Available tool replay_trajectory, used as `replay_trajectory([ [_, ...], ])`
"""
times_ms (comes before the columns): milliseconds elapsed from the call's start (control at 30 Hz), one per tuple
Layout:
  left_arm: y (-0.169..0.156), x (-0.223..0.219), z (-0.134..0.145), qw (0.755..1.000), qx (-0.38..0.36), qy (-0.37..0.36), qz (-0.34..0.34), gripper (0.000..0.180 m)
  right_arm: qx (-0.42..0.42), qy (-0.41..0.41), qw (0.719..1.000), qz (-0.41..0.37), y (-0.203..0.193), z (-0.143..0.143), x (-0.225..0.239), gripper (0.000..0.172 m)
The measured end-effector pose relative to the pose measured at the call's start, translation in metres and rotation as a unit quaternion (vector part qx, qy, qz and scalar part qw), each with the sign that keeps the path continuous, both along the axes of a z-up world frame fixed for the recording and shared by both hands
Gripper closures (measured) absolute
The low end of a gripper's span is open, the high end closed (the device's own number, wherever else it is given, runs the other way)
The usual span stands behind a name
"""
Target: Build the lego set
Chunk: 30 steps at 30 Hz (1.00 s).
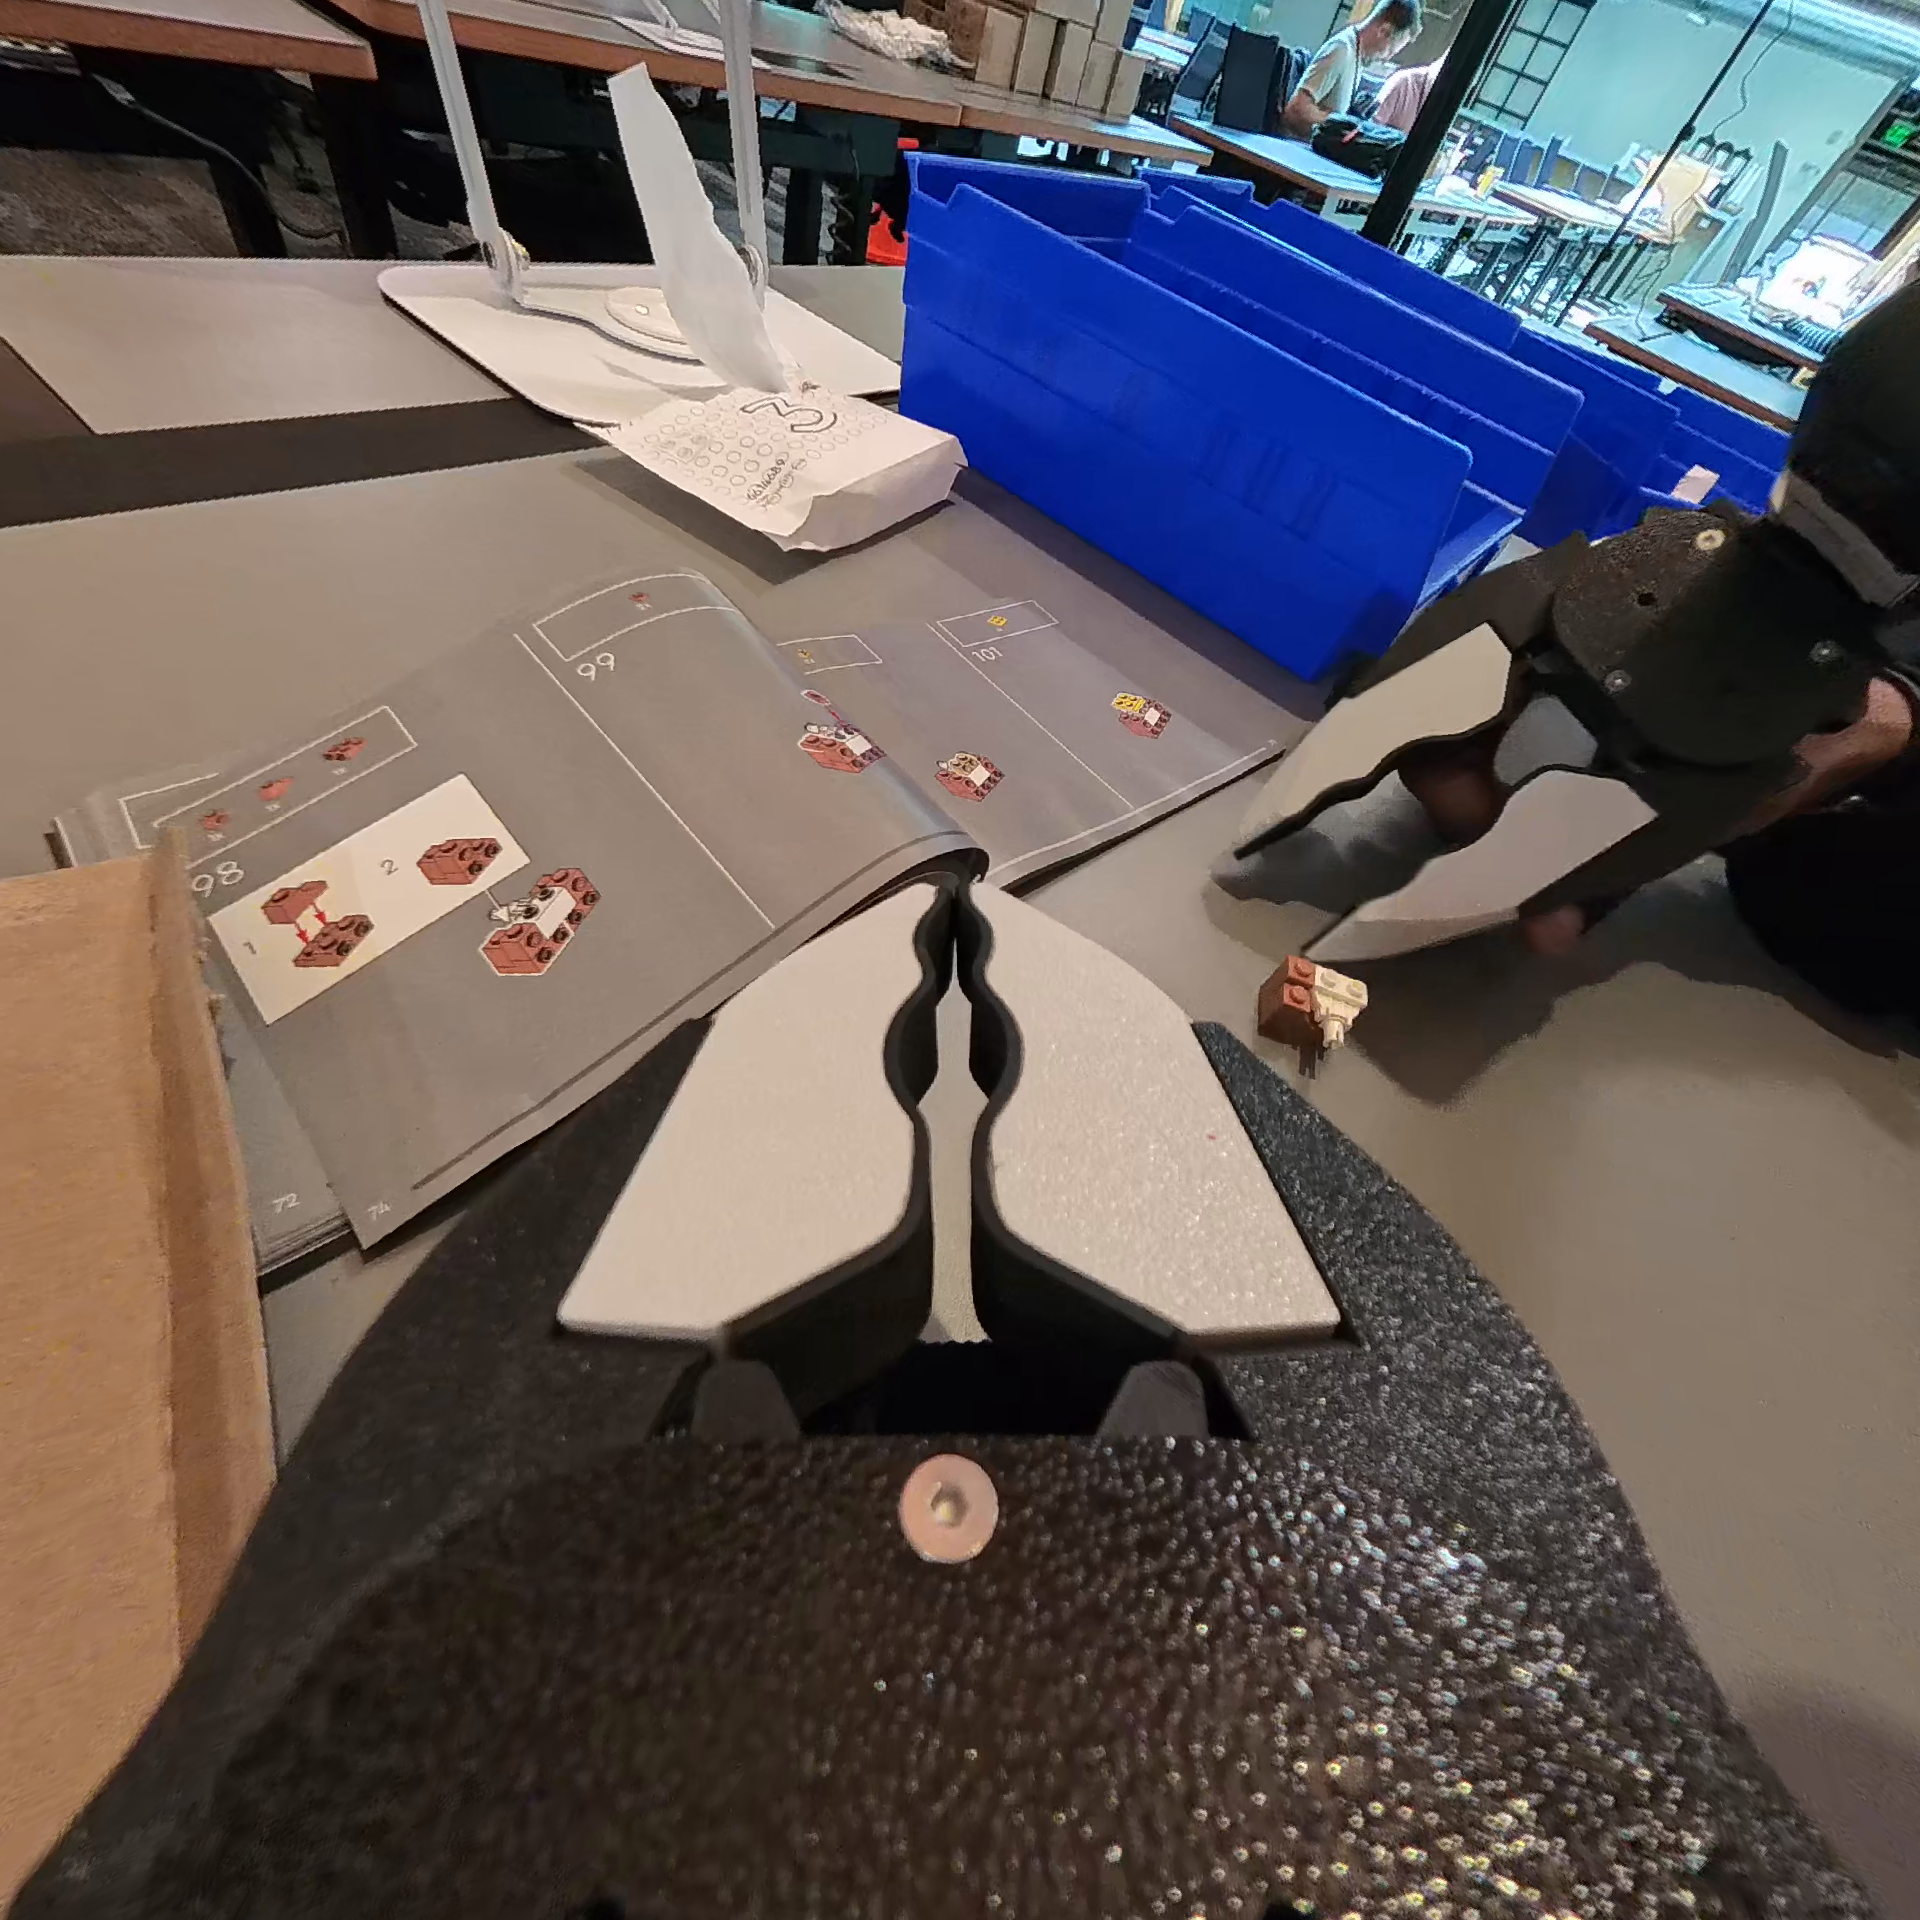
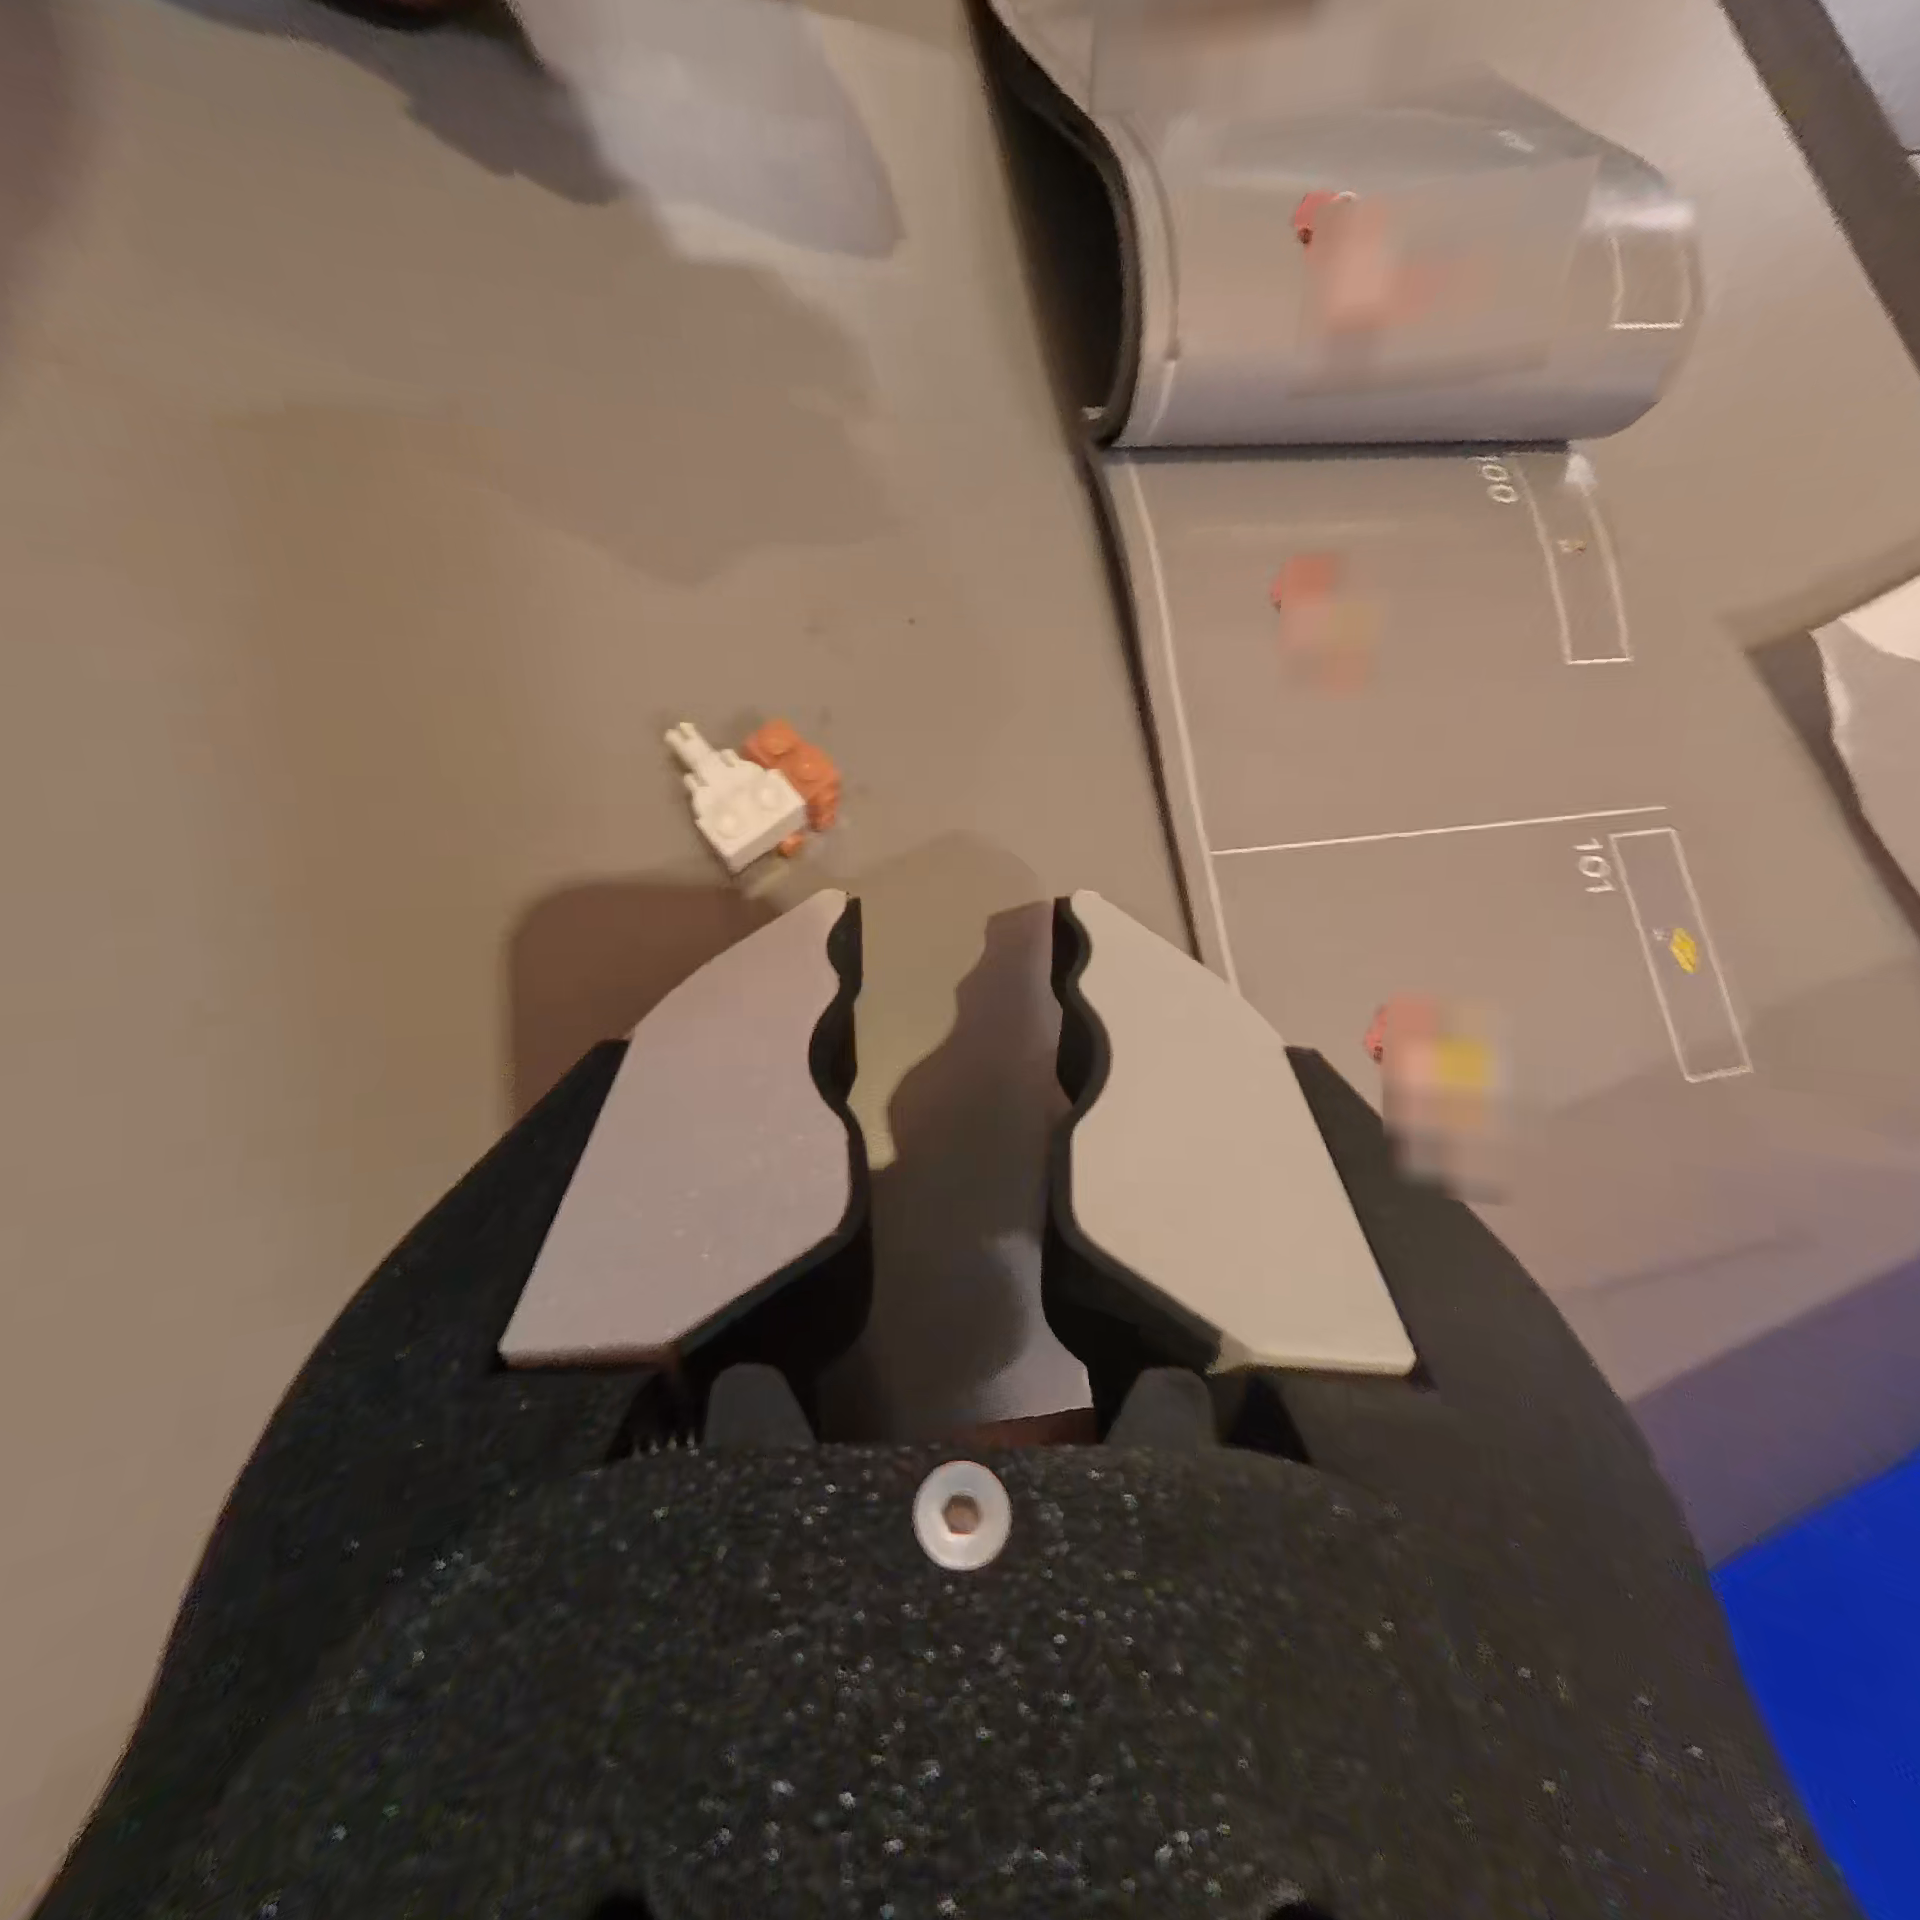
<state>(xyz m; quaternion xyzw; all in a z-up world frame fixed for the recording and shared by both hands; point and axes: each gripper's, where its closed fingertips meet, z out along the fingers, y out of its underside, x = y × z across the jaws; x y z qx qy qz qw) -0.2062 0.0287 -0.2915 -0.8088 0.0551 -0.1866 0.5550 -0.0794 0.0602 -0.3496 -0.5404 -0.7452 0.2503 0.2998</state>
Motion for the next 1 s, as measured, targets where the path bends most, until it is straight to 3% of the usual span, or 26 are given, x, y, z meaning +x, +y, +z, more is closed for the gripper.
replay_trajectory([
  [200, 0.0, 0.0, -0.001, 1.0, -0.003, 0.004, -0.001, 0.18, -0.02, 0.009, 0.997, 0.075, -0.029, 0.005, 0.002, 0.132],
  [400, 0.0, 0.002, -0.002, 1.0, -0.005, 0.011, -0.002, 0.18, 0.032, 0.036, 0.999, 0.016, -0.016, 0.006, -0.015, 0.136],
  [600, 0.0, 0.004, -0.002, 1.0, -0.002, 0.015, -0.009, 0.18, 0.042, 0.046, 0.998, 0.02, -0.016, 0.008, -0.014, 0.136],
  [833, -0.005, 0.028, 0.001, 0.997, 0.008, 0.01, -0.07, 0.18, -0.027, 0.079, 0.997, -0.007, -0.009, 0.02, -0.015, 0.14],
  [1000, -0.006, 0.027, -0.002, 0.998, -0.005, 0.004, -0.069, 0.18, -0.06, 0.086, 0.993, -0.05, 0.004, 0.023, -0.016, 0.146],
])
